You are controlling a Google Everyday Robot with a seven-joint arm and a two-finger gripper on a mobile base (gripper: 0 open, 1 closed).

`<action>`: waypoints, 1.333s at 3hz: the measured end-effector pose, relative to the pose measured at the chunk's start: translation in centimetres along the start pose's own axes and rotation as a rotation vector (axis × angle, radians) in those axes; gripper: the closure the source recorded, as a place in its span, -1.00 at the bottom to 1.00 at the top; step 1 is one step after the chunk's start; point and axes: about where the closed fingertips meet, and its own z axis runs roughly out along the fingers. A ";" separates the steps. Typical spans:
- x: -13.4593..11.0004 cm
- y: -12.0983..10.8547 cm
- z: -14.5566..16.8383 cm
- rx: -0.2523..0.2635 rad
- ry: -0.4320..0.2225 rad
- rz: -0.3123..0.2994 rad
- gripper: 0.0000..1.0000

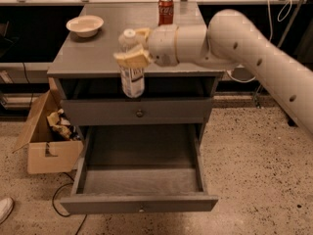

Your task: Place blue plastic bottle into middle drawer

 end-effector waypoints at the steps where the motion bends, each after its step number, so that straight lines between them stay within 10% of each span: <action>1: 3.7 2.8 1.7 -0.010 0.036 0.016 1.00; 4: 9.1 5.7 3.7 -0.002 0.074 0.058 1.00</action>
Offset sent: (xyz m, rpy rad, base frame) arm -0.0228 0.0178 -0.1447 -0.0087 0.0786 -0.0757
